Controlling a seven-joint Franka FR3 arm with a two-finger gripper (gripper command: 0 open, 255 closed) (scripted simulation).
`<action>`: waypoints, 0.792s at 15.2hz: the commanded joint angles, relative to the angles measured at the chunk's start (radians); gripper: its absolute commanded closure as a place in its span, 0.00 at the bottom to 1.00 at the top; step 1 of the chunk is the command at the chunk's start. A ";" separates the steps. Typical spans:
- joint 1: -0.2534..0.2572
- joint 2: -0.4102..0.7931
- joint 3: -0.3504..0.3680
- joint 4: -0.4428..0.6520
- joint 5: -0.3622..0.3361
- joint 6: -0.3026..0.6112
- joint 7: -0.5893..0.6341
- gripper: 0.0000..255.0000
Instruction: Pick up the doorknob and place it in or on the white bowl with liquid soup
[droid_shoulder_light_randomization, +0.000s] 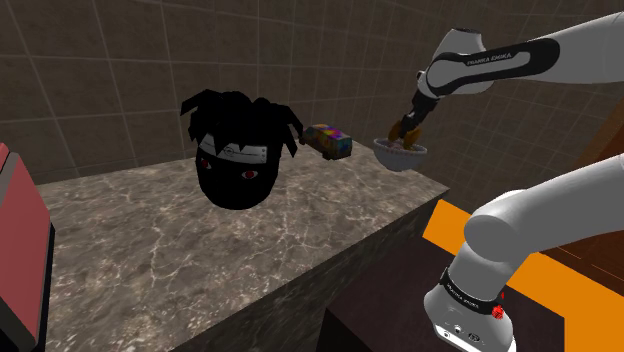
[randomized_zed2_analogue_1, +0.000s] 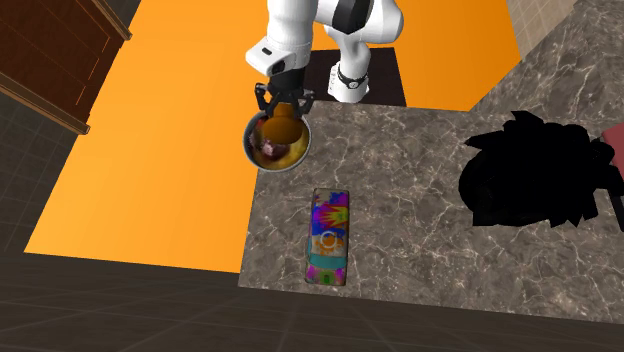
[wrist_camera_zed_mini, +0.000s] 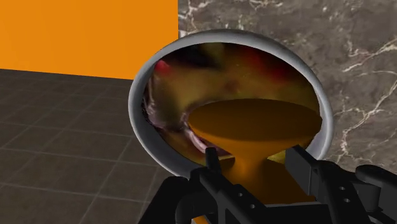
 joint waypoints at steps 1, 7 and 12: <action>-0.001 0.000 -0.001 -0.005 -0.001 0.004 0.000 1.00; 0.000 0.005 -0.001 -0.005 0.000 0.008 0.000 0.00; -0.001 0.000 0.000 -0.005 0.000 0.004 0.000 0.00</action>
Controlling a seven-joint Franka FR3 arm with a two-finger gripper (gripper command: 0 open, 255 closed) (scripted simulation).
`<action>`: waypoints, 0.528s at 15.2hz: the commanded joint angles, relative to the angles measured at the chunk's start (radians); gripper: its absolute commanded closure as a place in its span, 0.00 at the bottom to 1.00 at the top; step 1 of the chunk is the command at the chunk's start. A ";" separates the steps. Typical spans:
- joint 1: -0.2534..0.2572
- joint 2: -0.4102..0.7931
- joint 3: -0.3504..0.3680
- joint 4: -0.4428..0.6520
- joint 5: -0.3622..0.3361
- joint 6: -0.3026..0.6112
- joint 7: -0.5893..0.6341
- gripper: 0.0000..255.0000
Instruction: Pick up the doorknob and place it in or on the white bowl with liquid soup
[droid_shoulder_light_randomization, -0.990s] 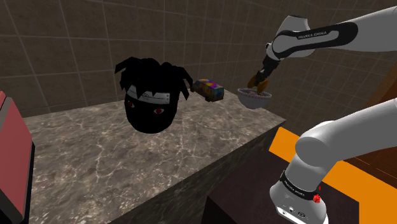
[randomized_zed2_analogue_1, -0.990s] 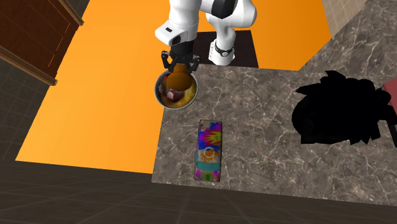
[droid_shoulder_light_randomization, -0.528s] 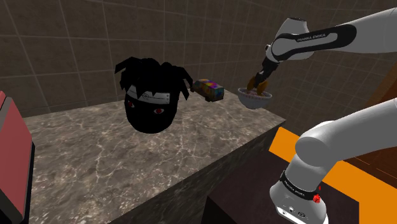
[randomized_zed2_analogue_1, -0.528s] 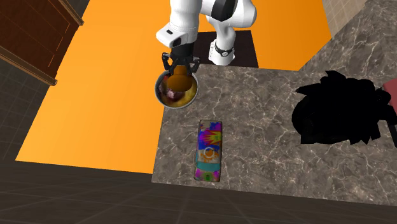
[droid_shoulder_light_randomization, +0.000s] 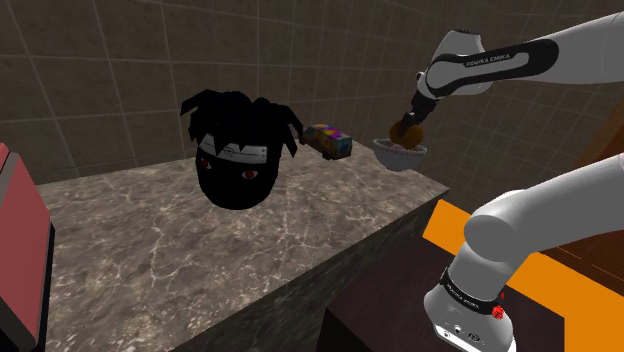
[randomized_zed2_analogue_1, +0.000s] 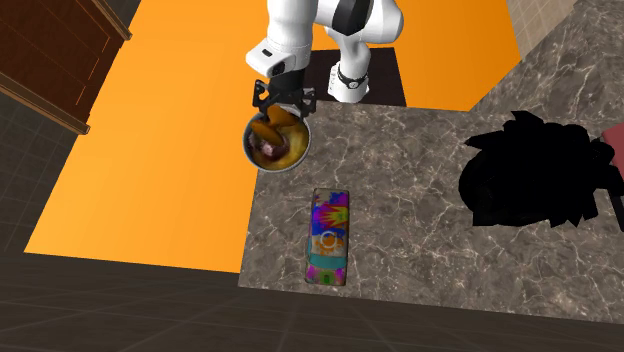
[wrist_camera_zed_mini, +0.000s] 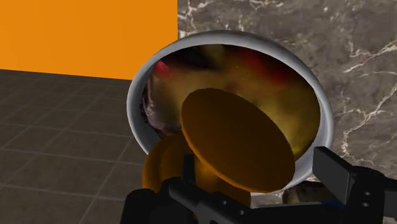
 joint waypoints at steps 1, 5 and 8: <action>-0.002 -0.023 0.010 0.017 0.002 -0.041 0.000 0.00; -0.003 -0.069 0.033 0.074 0.011 -0.144 -0.001 0.00; -0.003 -0.069 0.033 0.074 0.011 -0.144 -0.001 0.00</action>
